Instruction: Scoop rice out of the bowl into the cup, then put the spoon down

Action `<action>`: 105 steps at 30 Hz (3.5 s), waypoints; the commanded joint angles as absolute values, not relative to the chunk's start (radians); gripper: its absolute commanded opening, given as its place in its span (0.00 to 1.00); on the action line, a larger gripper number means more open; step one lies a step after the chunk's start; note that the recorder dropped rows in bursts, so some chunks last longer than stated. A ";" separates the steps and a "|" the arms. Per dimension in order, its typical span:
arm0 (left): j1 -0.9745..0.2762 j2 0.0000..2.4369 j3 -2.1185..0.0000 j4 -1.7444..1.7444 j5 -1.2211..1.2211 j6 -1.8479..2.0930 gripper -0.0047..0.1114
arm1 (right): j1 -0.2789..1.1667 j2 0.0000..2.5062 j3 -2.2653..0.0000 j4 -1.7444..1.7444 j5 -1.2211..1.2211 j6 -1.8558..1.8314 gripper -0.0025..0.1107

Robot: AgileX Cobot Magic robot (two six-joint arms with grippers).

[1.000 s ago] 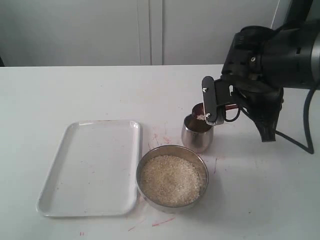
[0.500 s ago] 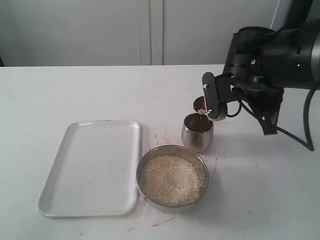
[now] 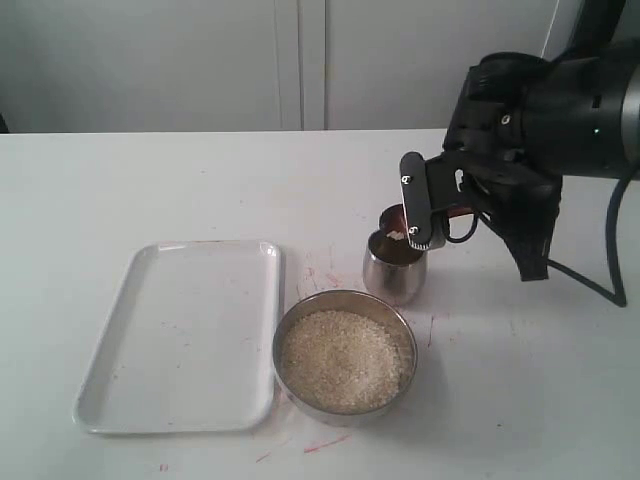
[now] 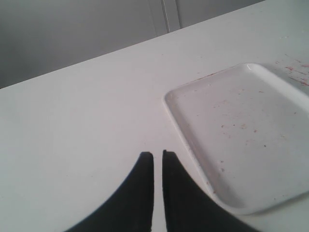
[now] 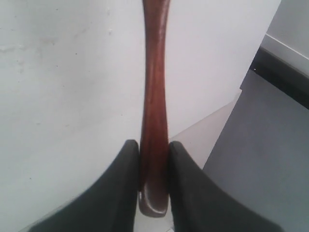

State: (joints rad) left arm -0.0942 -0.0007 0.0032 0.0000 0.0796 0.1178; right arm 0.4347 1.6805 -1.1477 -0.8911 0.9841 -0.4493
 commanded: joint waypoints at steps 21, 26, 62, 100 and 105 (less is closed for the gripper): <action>-0.093 0.000 0.000 0.000 0.074 0.113 0.16 | 0.481 1.697 -1.156 -1.040 1.027 -0.527 0.02; -0.093 0.000 0.000 0.000 0.074 0.113 0.16 | 0.481 1.723 -1.156 -1.071 1.077 -0.537 0.02; -0.093 0.000 0.000 0.000 0.074 0.113 0.16 | 0.552 1.733 -1.156 -1.095 1.081 -0.152 0.02; -0.093 0.000 0.000 0.000 0.074 0.113 0.16 | 0.552 1.355 -1.156 0.610 0.558 -0.085 0.02; -0.093 0.000 0.000 0.000 0.074 0.113 0.16 | 0.554 1.365 -1.156 0.771 0.540 -0.089 0.02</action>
